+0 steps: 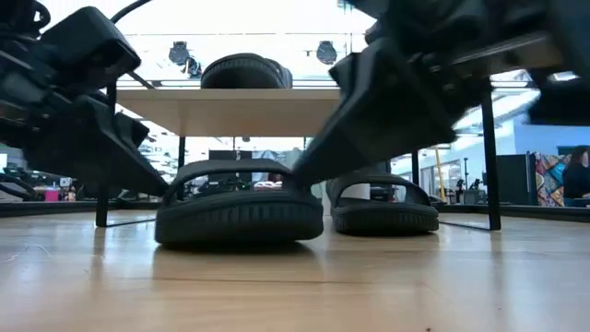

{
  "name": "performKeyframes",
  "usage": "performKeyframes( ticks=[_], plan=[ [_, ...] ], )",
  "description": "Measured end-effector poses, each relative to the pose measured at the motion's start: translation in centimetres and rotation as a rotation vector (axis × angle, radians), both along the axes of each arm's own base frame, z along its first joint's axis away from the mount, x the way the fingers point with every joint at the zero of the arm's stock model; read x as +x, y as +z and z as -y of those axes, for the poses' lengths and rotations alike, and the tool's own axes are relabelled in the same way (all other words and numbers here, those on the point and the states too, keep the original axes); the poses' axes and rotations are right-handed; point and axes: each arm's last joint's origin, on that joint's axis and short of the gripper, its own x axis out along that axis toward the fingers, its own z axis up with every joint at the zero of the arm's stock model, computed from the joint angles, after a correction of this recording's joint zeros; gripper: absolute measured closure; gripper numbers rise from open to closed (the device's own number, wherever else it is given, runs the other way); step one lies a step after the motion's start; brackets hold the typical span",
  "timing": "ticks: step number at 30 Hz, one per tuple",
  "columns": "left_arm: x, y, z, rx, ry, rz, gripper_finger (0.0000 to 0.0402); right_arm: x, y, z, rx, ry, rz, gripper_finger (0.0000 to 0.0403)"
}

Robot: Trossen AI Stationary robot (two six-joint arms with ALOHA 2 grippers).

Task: Pick and place slides into the shelf
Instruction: Put the black slipper under the shelf

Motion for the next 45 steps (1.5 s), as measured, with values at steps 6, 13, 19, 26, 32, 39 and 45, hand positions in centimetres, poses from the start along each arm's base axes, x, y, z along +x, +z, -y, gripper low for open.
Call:
performKeyframes(
  ticks=[6, 13, 19, 26, 32, 39, 45],
  plan=[
    [0.2, -0.1, -0.4, 0.007, 0.018, -0.017, 0.0401, 0.5, -0.7, 0.7, 0.011, 0.010, -0.025, 0.0403],
    [-0.8, 0.2, 1.8, 0.006, -0.101, -0.018, 0.0401, -0.2, -0.5, -0.4, -0.088, 0.029, 0.007, 0.0403],
    [-0.7, 1.8, 4.6, 0.102, -0.134, -0.018, 0.0401, -0.6, -0.6, -0.7, -0.125, 0.042, -0.011, 0.0403],
    [-0.3, 3.0, 5.8, 0.148, -0.096, -0.040, 0.0401, -1.2, -1.0, -0.4, -0.164, 0.035, -0.080, 0.0403],
    [-0.4, 1.8, 6.0, 0.161, -0.097, -0.072, 0.0401, -1.9, -0.4, -1.5, -0.241, 0.030, -0.023, 0.0403],
    [-0.6, -0.2, 6.7, 0.178, -0.131, -0.120, 0.0401, -2.6, 0.0, -1.0, -0.273, -0.038, -0.060, 0.0403],
    [-0.2, -0.7, 6.8, 0.149, -0.134, -0.112, 0.0401, -2.3, -0.8, 0.3, -0.257, -0.095, -0.085, 0.0403]
  ],
)
